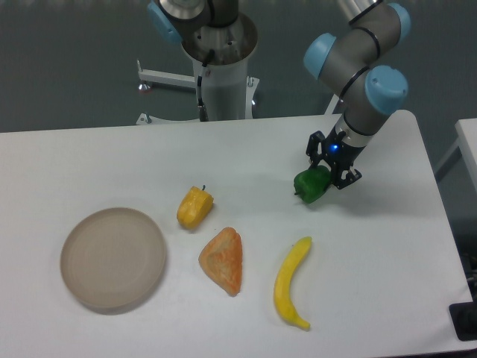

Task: Place the green pepper on the table
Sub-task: 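Lower the green pepper onto the table surface, then open the gripper and raise it away from the green pepper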

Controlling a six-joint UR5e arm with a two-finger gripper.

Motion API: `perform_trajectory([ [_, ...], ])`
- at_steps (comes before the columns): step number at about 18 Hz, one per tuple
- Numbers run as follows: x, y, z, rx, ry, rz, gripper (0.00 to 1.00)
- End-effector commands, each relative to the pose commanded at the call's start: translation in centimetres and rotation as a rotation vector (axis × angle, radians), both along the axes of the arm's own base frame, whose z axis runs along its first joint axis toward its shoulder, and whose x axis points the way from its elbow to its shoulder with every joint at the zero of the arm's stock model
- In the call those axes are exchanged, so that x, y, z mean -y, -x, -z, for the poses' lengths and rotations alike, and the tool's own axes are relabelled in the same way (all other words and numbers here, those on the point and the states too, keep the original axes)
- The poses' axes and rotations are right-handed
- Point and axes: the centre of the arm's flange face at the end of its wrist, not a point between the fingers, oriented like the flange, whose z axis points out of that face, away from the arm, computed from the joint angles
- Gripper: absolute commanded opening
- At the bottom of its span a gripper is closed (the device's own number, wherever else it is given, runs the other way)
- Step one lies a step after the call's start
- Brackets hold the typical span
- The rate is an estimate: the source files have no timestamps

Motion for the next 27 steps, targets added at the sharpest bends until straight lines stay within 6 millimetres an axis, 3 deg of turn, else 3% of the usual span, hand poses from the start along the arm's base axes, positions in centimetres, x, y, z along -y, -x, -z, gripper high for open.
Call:
perform_trajectory([
  [14,0.14,-0.03,0.63,0.01,0.008,-0.001,0.3],
  [19,0.11,0.04,0.75,0.01,0.01,-0.001,0.36],
  [23,0.14,0.51,0.3,0.002,0.005,-0.007,0.55],
  [25,0.13,0.55,0.23,0.0,0.006,-0.007,0.71],
  [27,0.23,0.74,0.03,-0.002,0.004,-0.01,0.82],
])
